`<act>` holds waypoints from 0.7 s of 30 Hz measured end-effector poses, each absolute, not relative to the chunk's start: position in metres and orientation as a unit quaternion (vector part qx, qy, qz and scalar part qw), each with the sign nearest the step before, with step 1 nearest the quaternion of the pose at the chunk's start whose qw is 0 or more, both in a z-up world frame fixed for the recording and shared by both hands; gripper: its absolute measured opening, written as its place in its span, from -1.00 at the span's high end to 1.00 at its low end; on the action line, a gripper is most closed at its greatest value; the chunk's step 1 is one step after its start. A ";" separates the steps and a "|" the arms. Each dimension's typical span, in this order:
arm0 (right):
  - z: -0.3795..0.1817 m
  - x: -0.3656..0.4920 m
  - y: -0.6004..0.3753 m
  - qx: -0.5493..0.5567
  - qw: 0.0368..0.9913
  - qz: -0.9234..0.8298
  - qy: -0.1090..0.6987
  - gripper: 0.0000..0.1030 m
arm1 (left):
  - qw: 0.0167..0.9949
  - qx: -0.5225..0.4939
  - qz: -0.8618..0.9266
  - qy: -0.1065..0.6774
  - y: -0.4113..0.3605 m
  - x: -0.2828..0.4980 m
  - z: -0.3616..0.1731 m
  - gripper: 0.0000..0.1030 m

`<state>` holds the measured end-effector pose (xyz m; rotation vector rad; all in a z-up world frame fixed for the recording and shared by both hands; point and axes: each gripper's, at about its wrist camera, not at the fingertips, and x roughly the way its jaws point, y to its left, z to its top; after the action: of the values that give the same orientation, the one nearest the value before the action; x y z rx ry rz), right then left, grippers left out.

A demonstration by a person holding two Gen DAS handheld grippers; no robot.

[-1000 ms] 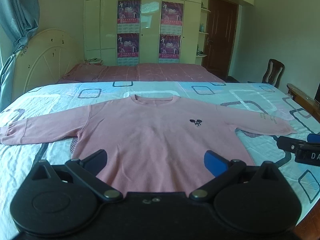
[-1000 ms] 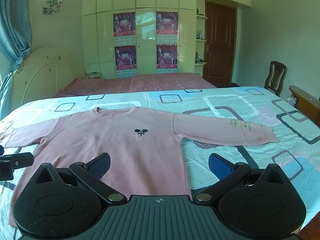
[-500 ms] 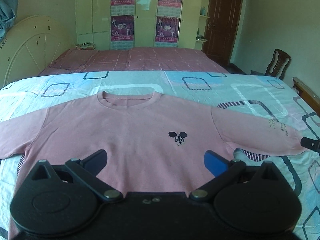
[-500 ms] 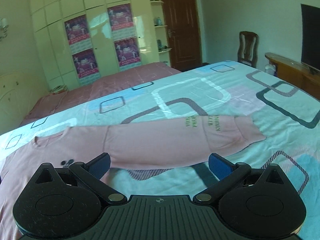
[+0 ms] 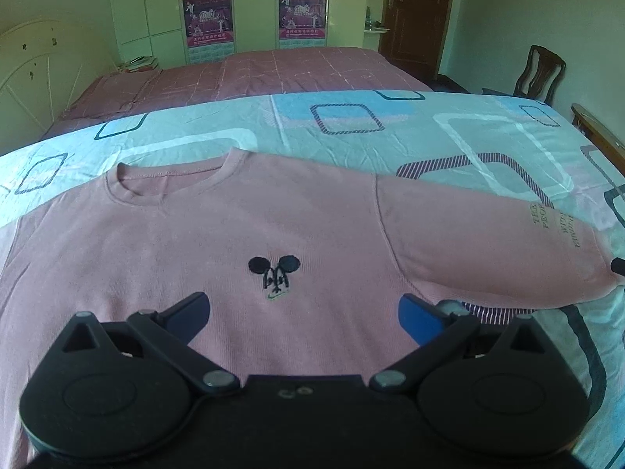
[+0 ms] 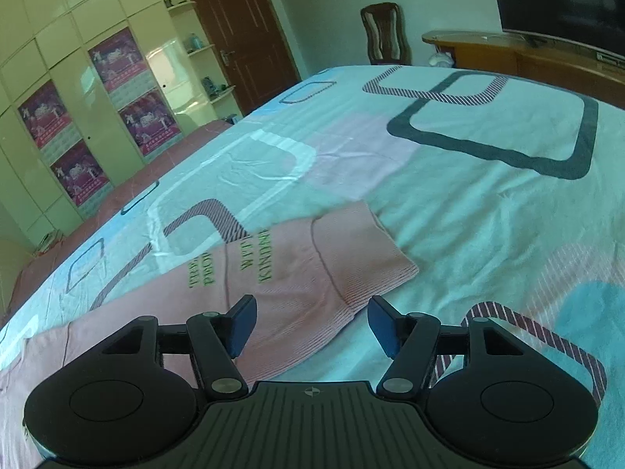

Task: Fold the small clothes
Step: 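Move the right tool to the sweatshirt cuff and close on it, then carry the cuff with the right tool across the sweatshirt body toward the collar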

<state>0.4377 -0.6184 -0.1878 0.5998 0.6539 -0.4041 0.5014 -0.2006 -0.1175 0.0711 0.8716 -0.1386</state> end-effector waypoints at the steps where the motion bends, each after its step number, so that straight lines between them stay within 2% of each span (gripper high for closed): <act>1: -0.192 0.438 -0.624 0.298 0.879 -0.197 0.315 -0.23 | 0.905 0.038 -0.066 0.419 -0.204 0.503 -0.117 -0.99; 5: -0.206 0.438 -0.640 0.338 0.864 -0.197 0.317 -0.20 | 0.905 0.038 -0.058 0.419 -0.211 0.512 -0.117 -0.99; 6: -0.208 0.437 -0.643 0.344 0.862 -0.198 0.315 -0.09 | 0.905 0.038 -0.056 0.419 -0.210 0.513 -0.117 -0.99; 7: -0.209 0.436 -0.645 0.347 0.860 -0.200 0.315 0.20 | 0.905 0.040 -0.054 0.420 -0.209 0.514 -0.117 -0.99; 8: -0.211 0.436 -0.649 0.350 0.858 -0.205 0.315 0.40 | 0.904 0.042 -0.053 0.422 -0.208 0.516 -0.117 -0.99; 10: -0.213 0.435 -0.652 0.356 0.857 -0.204 0.312 0.51 | 0.900 0.045 -0.050 0.430 -0.203 0.518 -0.120 -0.99; 13: -0.207 0.440 -0.647 0.334 0.867 -0.197 0.313 0.85 | 0.881 0.053 -0.070 0.464 -0.194 0.523 -0.130 -0.94; 19: -0.169 0.470 -0.590 0.259 0.908 -0.130 0.302 0.88 | 0.886 0.025 -0.046 0.460 -0.148 0.509 -0.129 -0.91; 21: -0.155 0.482 -0.556 0.233 0.920 -0.088 0.303 0.88 | 0.884 0.015 -0.044 0.466 -0.128 0.506 -0.131 -0.79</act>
<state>0.4816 -0.5564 -0.1548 0.4785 0.6226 -0.1813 0.5065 -0.1285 -0.1308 0.0313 0.9695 -0.0922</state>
